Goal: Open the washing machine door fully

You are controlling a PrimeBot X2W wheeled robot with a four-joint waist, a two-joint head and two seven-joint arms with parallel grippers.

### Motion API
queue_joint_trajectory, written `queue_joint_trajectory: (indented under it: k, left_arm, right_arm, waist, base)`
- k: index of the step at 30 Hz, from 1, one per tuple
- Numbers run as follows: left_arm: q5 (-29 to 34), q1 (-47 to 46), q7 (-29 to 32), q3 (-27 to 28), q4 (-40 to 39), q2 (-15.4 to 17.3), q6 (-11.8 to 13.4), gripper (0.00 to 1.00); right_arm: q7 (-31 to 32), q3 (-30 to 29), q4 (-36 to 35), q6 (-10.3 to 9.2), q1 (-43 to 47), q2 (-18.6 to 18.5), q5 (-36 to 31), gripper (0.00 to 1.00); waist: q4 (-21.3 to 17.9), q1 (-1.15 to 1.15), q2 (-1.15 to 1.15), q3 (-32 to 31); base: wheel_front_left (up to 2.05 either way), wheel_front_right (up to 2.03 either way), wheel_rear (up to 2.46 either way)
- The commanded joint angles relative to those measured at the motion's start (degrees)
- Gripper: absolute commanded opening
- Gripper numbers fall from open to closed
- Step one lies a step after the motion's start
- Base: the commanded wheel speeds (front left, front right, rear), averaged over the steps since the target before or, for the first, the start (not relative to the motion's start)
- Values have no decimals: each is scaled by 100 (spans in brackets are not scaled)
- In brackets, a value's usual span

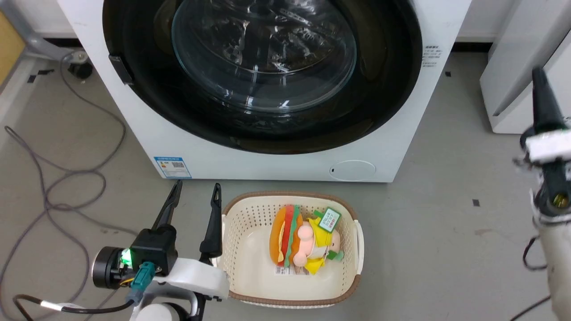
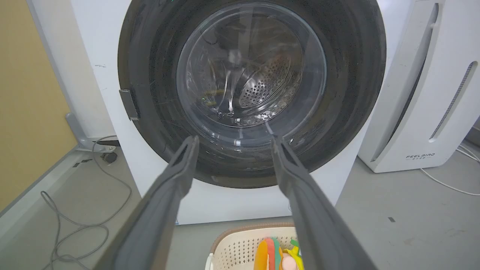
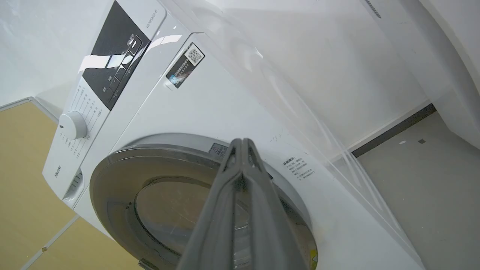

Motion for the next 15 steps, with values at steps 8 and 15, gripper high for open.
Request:
queue_joint_trajectory:
  k: [8,15]
  left_arm:
    - [-42,-227,-147,-68,-126,5,-6,100]
    - [-46,-376,-231,-122,-201,5,-12,100]
  right_arm:
    - [314,579,1227,-2,-1732,-314,872,0]
    - [902,1199,2198,-2,-2949,-351,1193,0]
  waist:
    - [22,0,0,324]
    - [46,0,0,573]
  base:
    - [0,0,0]
    - [0,0,0]
